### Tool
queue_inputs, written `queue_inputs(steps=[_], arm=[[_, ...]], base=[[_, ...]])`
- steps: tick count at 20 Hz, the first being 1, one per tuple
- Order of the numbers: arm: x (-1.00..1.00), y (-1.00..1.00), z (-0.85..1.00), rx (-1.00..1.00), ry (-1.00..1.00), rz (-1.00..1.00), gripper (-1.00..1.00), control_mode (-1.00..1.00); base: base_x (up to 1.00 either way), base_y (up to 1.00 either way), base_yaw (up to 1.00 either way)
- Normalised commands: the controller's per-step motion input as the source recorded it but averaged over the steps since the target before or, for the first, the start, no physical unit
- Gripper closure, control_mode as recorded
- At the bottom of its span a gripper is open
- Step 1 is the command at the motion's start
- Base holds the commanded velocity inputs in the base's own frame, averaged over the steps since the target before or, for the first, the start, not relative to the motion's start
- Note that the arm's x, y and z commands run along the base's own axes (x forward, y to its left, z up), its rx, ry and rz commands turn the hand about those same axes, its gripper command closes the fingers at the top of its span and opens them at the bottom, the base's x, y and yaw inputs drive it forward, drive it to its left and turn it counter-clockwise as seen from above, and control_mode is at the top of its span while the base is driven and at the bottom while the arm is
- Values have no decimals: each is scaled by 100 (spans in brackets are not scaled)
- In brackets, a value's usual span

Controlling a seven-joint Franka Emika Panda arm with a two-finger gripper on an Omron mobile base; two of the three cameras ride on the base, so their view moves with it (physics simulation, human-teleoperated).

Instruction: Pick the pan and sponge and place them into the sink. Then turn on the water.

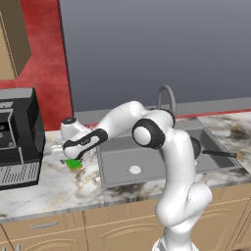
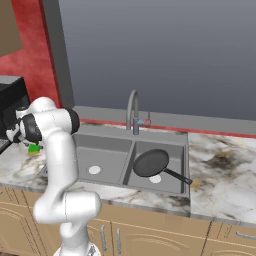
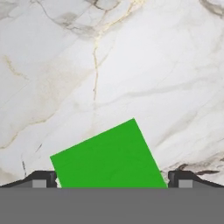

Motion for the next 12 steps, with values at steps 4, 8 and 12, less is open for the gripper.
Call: queue_inputs(steps=[4,8,12], arm=[[19,13,-23,-1,0,-2,100,-100],[6,7,-16,0,0,-1,100,-100],[0,1,-6,-2,0,-1,100,-100]], base=[[0,0,0],[0,0,0],[0,0,0]])
